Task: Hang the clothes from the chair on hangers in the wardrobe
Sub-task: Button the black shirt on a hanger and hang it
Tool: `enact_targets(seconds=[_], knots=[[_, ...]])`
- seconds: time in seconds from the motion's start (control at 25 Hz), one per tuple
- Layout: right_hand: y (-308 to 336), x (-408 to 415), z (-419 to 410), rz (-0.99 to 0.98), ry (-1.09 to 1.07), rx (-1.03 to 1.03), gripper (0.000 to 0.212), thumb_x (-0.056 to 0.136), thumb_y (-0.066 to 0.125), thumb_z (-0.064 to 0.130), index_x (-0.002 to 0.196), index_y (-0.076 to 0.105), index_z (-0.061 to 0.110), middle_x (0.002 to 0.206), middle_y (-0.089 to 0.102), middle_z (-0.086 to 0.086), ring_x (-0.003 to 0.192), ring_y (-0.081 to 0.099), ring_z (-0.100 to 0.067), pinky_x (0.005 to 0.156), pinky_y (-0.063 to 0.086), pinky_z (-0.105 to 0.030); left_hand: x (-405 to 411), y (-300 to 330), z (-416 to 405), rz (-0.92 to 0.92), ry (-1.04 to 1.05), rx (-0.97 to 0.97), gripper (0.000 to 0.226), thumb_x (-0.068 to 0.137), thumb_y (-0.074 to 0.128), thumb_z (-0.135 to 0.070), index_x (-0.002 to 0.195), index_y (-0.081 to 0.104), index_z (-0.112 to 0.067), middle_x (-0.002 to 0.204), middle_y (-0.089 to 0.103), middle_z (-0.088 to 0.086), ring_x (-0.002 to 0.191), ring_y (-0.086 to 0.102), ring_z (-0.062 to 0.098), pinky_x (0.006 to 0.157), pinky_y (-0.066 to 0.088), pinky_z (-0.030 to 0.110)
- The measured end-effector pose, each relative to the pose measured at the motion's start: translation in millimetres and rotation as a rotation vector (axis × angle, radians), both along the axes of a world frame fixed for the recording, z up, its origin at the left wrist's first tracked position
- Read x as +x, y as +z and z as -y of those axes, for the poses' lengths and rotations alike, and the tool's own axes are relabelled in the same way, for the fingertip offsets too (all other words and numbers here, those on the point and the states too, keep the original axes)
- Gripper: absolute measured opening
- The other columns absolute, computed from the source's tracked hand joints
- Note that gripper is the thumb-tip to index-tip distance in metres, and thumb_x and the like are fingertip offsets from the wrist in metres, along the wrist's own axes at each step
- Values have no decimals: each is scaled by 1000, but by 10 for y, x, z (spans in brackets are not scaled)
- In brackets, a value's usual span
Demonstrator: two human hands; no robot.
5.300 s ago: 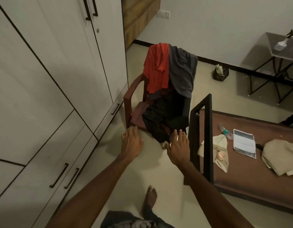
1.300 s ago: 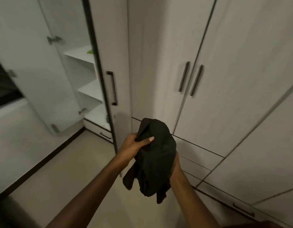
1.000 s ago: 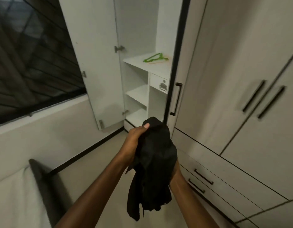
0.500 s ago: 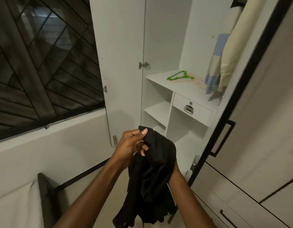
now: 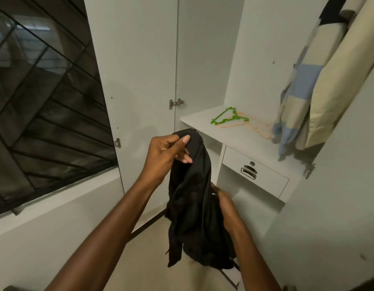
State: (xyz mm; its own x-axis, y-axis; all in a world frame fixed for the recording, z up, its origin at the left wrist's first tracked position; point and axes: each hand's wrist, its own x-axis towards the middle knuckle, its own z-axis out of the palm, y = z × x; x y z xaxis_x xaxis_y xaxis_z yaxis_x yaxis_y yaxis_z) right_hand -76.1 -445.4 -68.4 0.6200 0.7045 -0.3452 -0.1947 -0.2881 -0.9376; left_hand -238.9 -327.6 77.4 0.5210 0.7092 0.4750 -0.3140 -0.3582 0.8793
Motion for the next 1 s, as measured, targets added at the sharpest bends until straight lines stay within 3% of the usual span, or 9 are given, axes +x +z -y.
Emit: enact_targets(seconds=[0.12,0.24,0.4,0.48,0.56,0.64,0.76,0.88,1.0], knots=[[204,123,-380,157,-21,227,48,86,60,70,109,77,31,102,68,-20,75,55,-29,67,47,-40,287,55,-524,-29,10,107,43,99,66,-21,66,61,7,62,63,14,60,65,20,65,52,30],[473,112,-719,337,90,385,48,90,60,59,134,59,40,124,69,5,107,67,-13,83,54,-29,621,105,-981,-23,-5,132,51,98,69,-27,67,56,12,63,69,18,64,74,25,70,59,48],[655,203,-1648,786,-71,149,76,76,76,64,140,48,35,133,64,9,122,61,-13,97,52,-36,1079,328,-1601,-16,-19,102,38,98,67,-24,68,63,-3,66,73,12,67,76,25,79,60,51],[700,384,-1979,675,-239,279,49,88,68,42,134,59,28,125,70,4,118,66,-20,97,53,-40,1291,470,-1906,14,-115,11,18,100,64,-17,87,72,-7,76,76,10,76,77,27,87,59,51],[825,613,-2113,511,-331,447,30,101,60,17,130,65,13,116,73,3,107,70,-10,91,54,-28,1443,567,-2200,20,-218,1,20,98,61,-6,113,73,-11,95,79,6,92,77,23,96,58,46],[1036,821,-2193,433,-388,486,23,104,56,10,124,66,12,108,72,10,101,70,-3,79,53,-15,1606,519,-2601,-83,-59,323,38,93,66,-11,130,68,-19,116,75,0,113,69,14,102,54,43],[1337,1165,-2258,363,-467,582,16,107,52,19,113,67,21,99,76,15,100,73,-6,76,56,-15,1893,196,-3060,-307,223,771,77,85,76,-42,153,41,-37,154,44,5,147,31,27,116,33,51],[1541,1569,-2360,398,-530,567,35,108,49,34,127,66,10,117,76,0,115,70,-20,97,58,-33,2283,-114,-3180,-494,-100,396,116,72,85,-56,160,10,-43,165,21,14,150,25,28,119,27,51],[1587,2021,-2450,435,-521,544,44,105,54,41,134,63,9,127,71,-6,121,67,-24,109,50,-48,2723,-458,-3125,-740,-574,-68,114,66,75,-77,157,32,-25,136,63,8,124,59,18,110,45,44]])
